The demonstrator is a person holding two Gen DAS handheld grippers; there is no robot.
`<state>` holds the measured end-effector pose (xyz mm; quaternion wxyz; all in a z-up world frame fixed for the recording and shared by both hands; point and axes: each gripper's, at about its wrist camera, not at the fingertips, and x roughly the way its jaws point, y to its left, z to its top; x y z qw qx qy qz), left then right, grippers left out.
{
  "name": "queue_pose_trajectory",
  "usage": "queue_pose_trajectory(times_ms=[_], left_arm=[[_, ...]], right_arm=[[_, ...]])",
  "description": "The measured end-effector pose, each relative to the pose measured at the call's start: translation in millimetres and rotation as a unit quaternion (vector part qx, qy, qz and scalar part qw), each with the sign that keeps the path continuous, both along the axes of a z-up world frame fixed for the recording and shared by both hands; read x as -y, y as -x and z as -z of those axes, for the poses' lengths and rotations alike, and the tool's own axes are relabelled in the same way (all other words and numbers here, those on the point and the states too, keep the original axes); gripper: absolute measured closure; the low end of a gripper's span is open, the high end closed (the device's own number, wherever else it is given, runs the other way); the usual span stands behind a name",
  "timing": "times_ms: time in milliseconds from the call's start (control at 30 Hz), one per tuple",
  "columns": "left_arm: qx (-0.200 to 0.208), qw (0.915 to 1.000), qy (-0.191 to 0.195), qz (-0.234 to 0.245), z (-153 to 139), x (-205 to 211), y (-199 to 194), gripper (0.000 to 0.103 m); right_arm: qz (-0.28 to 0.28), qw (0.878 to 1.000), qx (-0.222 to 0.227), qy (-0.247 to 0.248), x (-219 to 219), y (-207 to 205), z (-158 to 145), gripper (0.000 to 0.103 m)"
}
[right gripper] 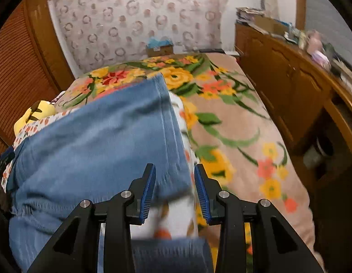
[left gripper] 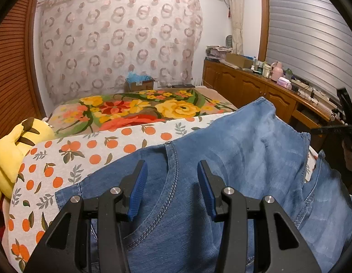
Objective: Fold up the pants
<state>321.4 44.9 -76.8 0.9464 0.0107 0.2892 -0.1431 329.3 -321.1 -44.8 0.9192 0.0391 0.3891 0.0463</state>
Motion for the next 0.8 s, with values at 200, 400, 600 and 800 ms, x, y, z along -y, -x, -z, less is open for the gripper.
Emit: queue_pose_trajectory(times_ms=[200,400,600,800], left_arm=[[-0.005,1.0000,0.002,-0.001,1.2,1.3,-1.3,0.056],[-0.003,1.0000,0.001,-0.001,0.8,1.1,-1.6,0.056],[0.005,1.0000,0.004,-0.002,0.5,-2.9,-0.4,0.056],[0.020,0.9997,0.013,-0.007,-11.1,-8.8,1.4,0.056]], right_arm=[[-0.007,0.999,-0.020,-0.030,-5.4,-5.0,6.6,0.059],[0.019,0.997,-0.038,-0.062,2.5,-27.0,14.3,0.057],[0.031,0.999,-0.011,-0.043,-4.0,-25.2,9.9,0.097],[0.053,0.998,0.013,-0.035,2.7,10.0,8.7,0.098]])
